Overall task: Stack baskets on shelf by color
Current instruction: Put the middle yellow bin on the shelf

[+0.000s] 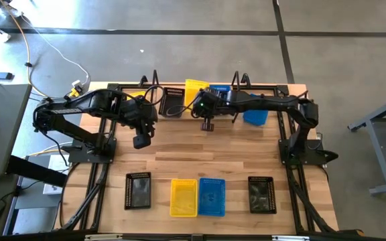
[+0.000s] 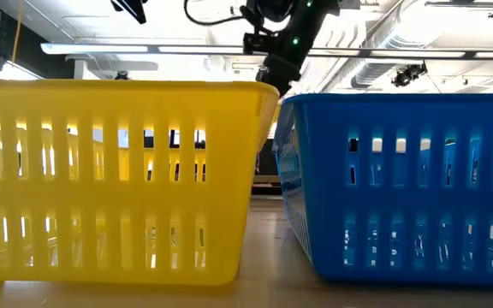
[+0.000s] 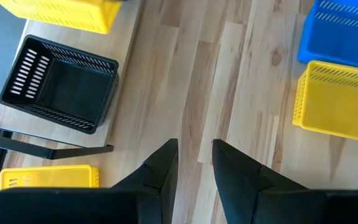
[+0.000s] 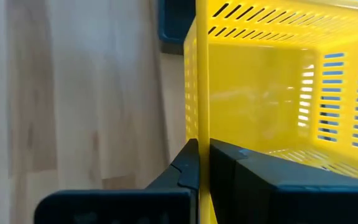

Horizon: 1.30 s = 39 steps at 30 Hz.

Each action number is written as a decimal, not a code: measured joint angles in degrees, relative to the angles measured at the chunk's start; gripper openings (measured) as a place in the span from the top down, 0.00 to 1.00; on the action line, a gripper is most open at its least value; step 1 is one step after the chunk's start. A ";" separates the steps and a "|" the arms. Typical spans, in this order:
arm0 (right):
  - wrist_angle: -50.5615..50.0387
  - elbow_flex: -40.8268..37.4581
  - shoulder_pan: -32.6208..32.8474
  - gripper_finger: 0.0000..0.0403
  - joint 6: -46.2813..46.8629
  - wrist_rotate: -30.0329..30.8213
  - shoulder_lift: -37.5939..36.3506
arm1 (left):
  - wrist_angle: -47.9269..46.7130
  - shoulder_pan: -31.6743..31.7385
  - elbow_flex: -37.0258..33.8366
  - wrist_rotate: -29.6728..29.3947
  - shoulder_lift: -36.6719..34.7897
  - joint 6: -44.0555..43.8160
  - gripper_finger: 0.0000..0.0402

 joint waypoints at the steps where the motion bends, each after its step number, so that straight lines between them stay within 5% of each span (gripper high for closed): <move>1: -0.13 0.00 -0.27 1.00 -0.05 -0.47 0.18 | 0.00 0.00 0.00 0.01 0.00 0.01 0.78; 39: 0.48 0.02 -3.42 0.96 -3.40 -2.50 7.02 | 0.13 0.09 -0.02 4.25 0.00 -0.01 0.78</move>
